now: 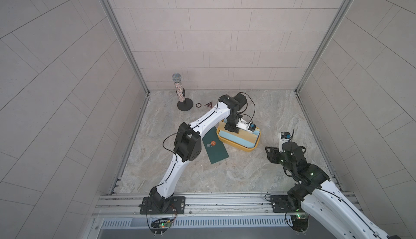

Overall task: Put the sealed envelopes into the storage box
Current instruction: Place the envelope in the storage box.

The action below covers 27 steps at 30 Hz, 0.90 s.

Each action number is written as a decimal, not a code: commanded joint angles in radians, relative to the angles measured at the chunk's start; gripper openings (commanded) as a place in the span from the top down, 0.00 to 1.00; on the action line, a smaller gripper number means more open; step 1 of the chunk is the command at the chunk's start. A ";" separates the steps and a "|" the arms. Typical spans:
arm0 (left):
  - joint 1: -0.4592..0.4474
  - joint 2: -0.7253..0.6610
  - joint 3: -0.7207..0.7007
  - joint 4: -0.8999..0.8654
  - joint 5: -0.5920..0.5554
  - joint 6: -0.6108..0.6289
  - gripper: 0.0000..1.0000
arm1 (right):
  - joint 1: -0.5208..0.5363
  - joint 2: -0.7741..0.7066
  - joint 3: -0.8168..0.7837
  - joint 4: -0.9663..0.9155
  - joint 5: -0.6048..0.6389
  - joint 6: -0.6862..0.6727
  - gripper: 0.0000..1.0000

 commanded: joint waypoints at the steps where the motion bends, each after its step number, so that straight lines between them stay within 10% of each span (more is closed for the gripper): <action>1: -0.003 0.003 0.027 -0.014 -0.012 -0.005 0.68 | -0.006 0.005 0.009 -0.002 0.001 0.004 0.46; 9: 0.005 -0.137 -0.043 0.175 -0.078 -0.188 0.68 | -0.016 0.036 0.013 0.005 -0.012 0.004 0.46; 14: 0.035 -0.357 -0.341 0.502 -0.077 -0.417 0.61 | -0.024 0.063 0.015 0.014 -0.027 0.002 0.46; 21: 0.074 -0.732 -0.842 0.975 -0.240 -0.964 0.53 | -0.035 0.090 0.041 0.024 -0.064 -0.020 0.46; 27: 0.128 -1.022 -1.212 0.928 -0.375 -1.548 0.46 | 0.003 0.200 0.109 0.056 -0.184 -0.033 0.48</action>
